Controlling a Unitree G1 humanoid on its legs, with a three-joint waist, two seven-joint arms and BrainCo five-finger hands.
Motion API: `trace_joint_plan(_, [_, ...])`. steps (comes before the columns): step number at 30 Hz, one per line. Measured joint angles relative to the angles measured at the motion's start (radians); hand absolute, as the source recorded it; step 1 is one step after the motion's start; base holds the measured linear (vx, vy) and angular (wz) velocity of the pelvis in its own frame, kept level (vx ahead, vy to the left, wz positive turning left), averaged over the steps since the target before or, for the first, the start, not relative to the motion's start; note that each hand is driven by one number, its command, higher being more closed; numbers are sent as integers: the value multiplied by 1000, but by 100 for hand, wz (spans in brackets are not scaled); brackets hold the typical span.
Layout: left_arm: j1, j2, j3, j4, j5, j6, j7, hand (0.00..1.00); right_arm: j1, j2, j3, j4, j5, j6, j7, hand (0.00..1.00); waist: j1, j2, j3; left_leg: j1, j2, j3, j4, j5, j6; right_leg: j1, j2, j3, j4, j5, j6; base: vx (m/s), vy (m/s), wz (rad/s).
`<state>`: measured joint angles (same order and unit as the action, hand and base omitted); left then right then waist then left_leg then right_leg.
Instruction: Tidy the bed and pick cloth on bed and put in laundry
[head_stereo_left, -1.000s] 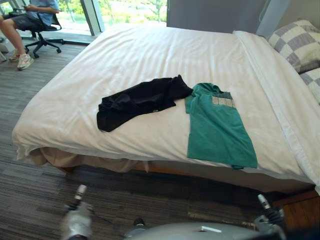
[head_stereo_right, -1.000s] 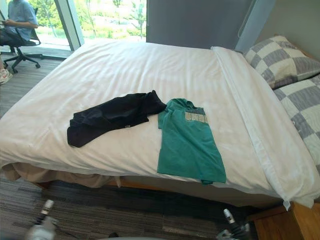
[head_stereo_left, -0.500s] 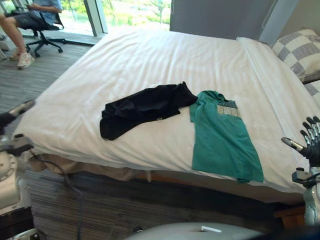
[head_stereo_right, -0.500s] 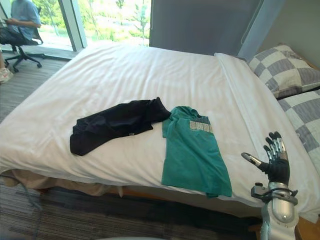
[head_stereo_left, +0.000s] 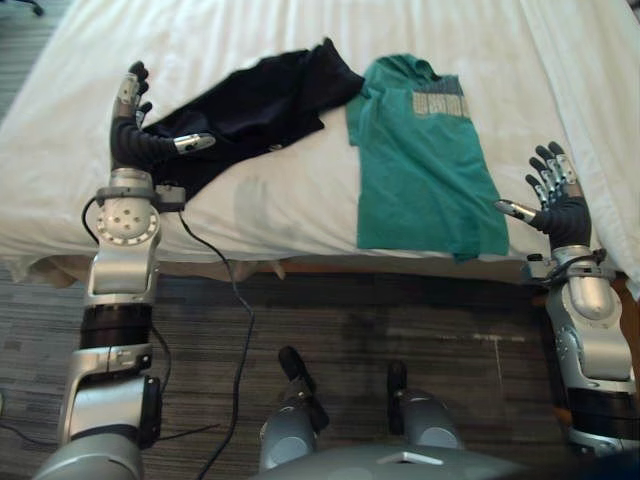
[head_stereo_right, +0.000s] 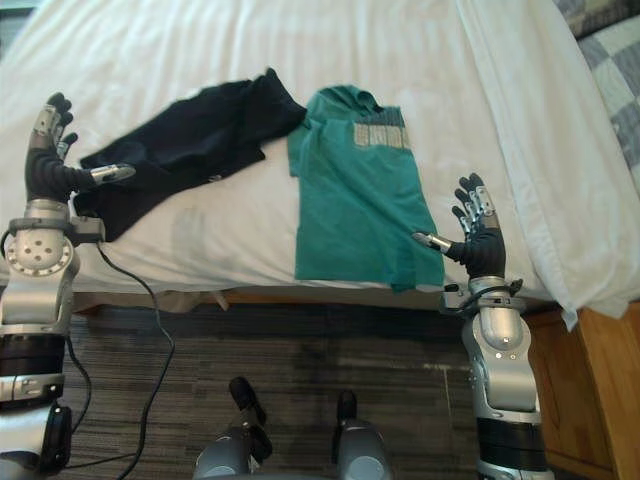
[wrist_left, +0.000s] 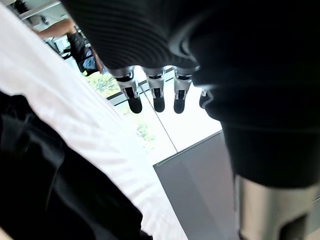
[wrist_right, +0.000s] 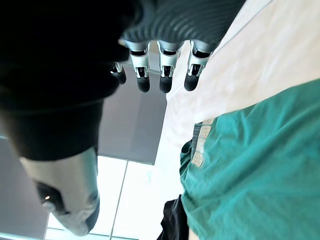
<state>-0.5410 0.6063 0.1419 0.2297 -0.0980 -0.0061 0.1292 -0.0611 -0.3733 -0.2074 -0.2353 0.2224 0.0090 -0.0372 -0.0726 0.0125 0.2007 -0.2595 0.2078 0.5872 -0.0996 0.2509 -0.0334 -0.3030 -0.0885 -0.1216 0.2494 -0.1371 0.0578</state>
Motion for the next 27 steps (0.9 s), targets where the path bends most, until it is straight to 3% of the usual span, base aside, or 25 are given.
trace_joint_plan(6, [-179,4,-85,79,12,58,106,0,58,-19,-21,-4,32,-36,1,0,-22,-6,49,-25,0,16,1,4,1,-63,-2,24,46,-5,-7,34,-21,-12])
trace_joint_plan(8, [-285,38,-113,118,15,93,143,0,89,-68,-46,-2,43,-70,13,0,-31,-10,84,-48,1,28,1,9,3,-101,-3,28,70,-11,-10,-23,-38,-9])
trace_joint_plan(10, [-324,52,-113,126,36,118,164,0,110,-71,-75,0,50,-94,19,0,-41,-10,87,-79,1,30,1,14,6,-139,-4,28,85,-16,-12,-29,-56,-2])
trace_joint_plan(13, [-405,91,-115,168,53,173,207,0,138,-71,-121,28,70,-138,35,0,-57,-20,138,-139,20,23,76,-10,12,-183,-12,28,120,-21,-14,-10,-59,1])
trace_joint_plan(16, [-433,127,-115,183,55,239,240,0,163,-71,-143,41,86,-168,49,0,-76,-18,176,-200,45,5,158,-40,13,-218,-11,24,144,-26,-18,-8,-62,5])
trace_joint_plan(17, [-457,136,-114,200,76,290,241,0,177,-72,-156,58,88,-200,63,0,-77,-23,187,-231,56,3,195,-54,14,-248,-12,24,167,-33,-22,-14,-64,3])
trace_joint_plan(20, [-488,163,-112,214,99,366,243,0,177,-75,-182,71,89,-231,75,0,-80,-23,214,-284,69,-12,246,-67,16,-295,-17,22,215,-49,-27,-17,-51,7])
trace_joint_plan(24, [-508,175,-111,230,116,458,256,0,174,-81,-204,74,111,-258,86,0,-78,-24,252,-349,82,-39,296,-72,19,-349,-21,10,269,-67,-33,-24,-57,15])
trace_joint_plan(26, [-509,185,-111,227,193,523,265,0,168,-87,-222,74,127,-259,92,0,-78,-27,260,-423,94,-58,341,-80,24,-417,-26,-2,318,-82,-39,-27,-58,16])
trace_joint_plan(27, [-512,190,-111,225,218,530,265,0,166,-92,-223,74,128,-259,93,0,-79,-30,265,-433,94,-59,349,-82,25,-429,-29,-2,329,-87,-39,-10,-51,12])
